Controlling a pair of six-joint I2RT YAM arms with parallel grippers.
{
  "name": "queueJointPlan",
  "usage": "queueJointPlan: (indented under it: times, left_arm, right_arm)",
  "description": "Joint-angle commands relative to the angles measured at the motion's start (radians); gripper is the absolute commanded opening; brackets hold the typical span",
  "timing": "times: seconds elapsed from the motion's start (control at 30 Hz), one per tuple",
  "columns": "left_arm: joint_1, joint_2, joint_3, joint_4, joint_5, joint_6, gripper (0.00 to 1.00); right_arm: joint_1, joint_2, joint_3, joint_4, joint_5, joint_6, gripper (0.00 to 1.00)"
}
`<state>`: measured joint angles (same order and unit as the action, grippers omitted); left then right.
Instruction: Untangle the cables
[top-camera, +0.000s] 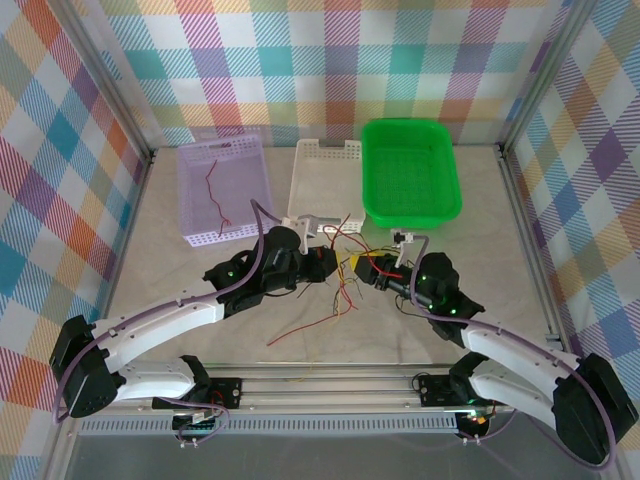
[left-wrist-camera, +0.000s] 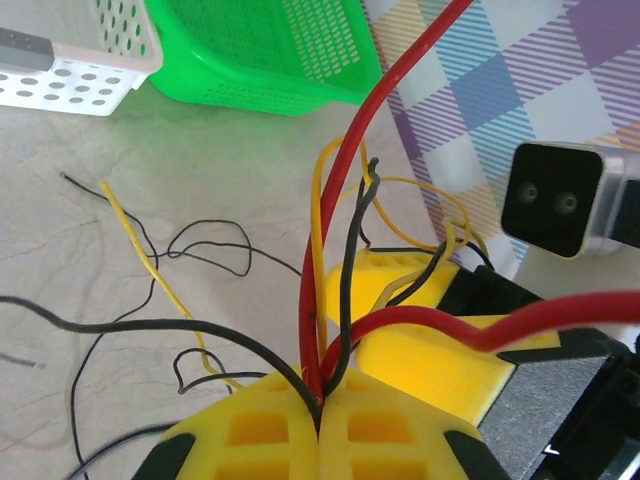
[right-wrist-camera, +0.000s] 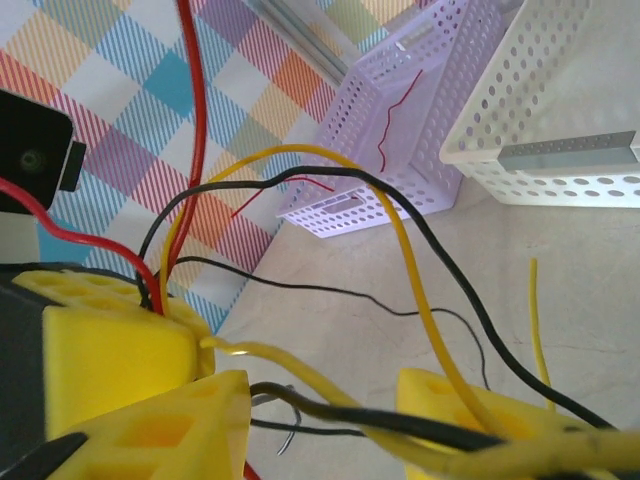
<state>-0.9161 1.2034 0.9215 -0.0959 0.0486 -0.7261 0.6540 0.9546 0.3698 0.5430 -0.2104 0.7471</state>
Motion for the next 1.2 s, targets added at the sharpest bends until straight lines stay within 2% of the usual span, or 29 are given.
queueJointPlan:
  times: [0.0,0.37,0.5,0.73,0.83,0.93,1.17]
  left_arm:
    - [-0.017,-0.005,-0.012,0.069,0.025,-0.022,0.00]
    - [-0.033,0.016,-0.018,0.104,0.046,-0.032,0.00]
    - [-0.038,0.012,-0.018,0.114,0.046,-0.034,0.00]
    - [-0.043,0.018,-0.012,0.125,0.063,-0.035,0.00]
    - [-0.043,0.010,-0.016,0.117,0.062,-0.034,0.00]
    - [-0.044,-0.025,-0.024,0.085,0.030,-0.022,0.00]
    - [-0.026,-0.146,-0.023,-0.098,-0.083,0.026,0.00]
  right_arm:
    - [0.004,0.028,-0.014,0.144,0.003,0.045,0.44]
    - [0.006,0.066,-0.024,0.281,0.016,0.049,0.44]
    - [0.007,0.078,-0.012,0.284,0.013,0.034,0.39]
    - [0.007,0.071,0.001,0.290,0.009,0.018,0.26]
    - [0.007,0.045,0.003,0.242,0.018,-0.008,0.16]
    - [0.007,0.000,0.001,0.164,0.049,-0.035,0.00]
    - [-0.002,-0.181,-0.026,-0.107,0.191,-0.075,0.00]
